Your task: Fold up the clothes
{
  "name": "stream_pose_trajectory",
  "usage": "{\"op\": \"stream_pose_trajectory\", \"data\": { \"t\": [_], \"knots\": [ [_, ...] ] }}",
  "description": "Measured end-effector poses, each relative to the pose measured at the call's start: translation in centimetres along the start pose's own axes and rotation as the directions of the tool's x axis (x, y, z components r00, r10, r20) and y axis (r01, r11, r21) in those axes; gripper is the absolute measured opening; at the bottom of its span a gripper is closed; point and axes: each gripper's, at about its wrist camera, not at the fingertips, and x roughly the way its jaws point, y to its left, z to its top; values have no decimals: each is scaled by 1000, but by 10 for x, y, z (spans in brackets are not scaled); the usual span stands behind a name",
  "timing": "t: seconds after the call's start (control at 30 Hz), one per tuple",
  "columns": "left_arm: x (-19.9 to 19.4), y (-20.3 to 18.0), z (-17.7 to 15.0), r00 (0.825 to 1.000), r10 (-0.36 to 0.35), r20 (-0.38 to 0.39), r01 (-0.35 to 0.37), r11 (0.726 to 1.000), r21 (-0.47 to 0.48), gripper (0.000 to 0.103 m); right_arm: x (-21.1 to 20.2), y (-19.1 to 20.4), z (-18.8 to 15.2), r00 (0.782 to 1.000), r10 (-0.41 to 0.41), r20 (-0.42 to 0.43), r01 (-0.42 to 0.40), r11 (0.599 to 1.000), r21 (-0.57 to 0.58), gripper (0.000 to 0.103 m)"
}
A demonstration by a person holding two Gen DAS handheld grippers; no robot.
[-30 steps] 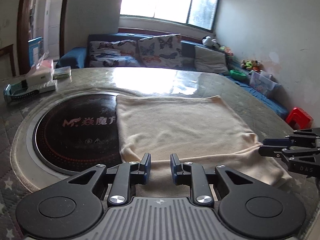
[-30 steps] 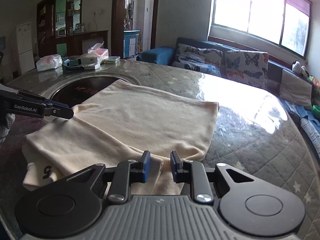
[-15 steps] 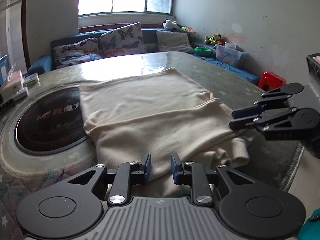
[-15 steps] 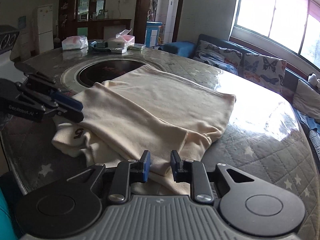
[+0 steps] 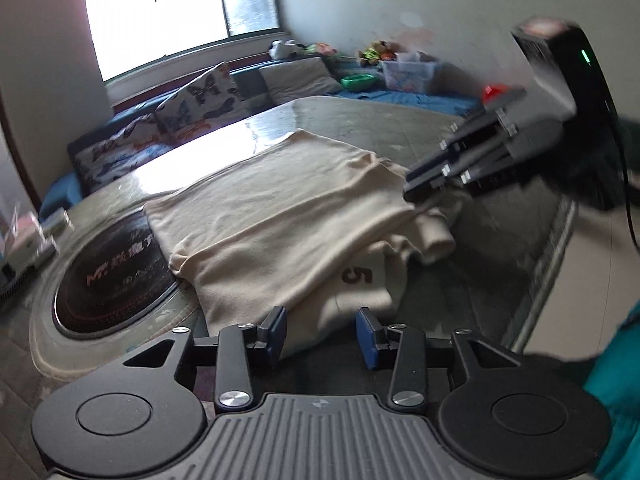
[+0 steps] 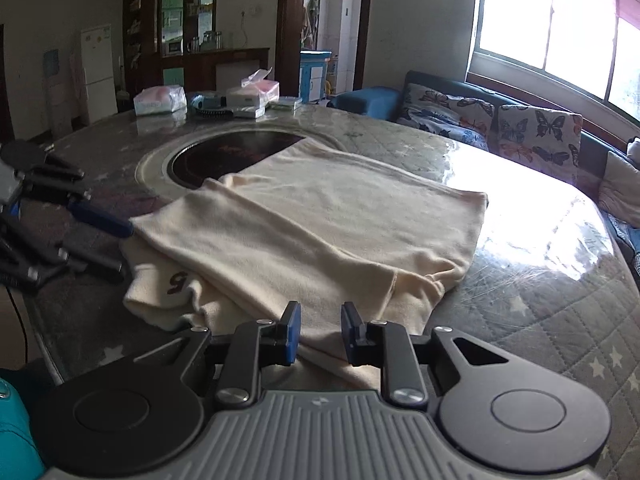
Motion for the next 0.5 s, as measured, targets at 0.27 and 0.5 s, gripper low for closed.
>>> {"op": "stream_pose_trajectory", "data": {
  "t": [0.27, 0.5],
  "knots": [
    [20, -28, -3, 998, 39, 58, -48, 983, 179, 39, -20, 8, -7, 999, -43, -33, 40, 994, -103, 31],
    [19, -1, 11, 996, 27, 90, -30, 999, 33, 10, -34, 25, -18, 996, -65, -58, 47, 962, -270, 52]
  ]
}}
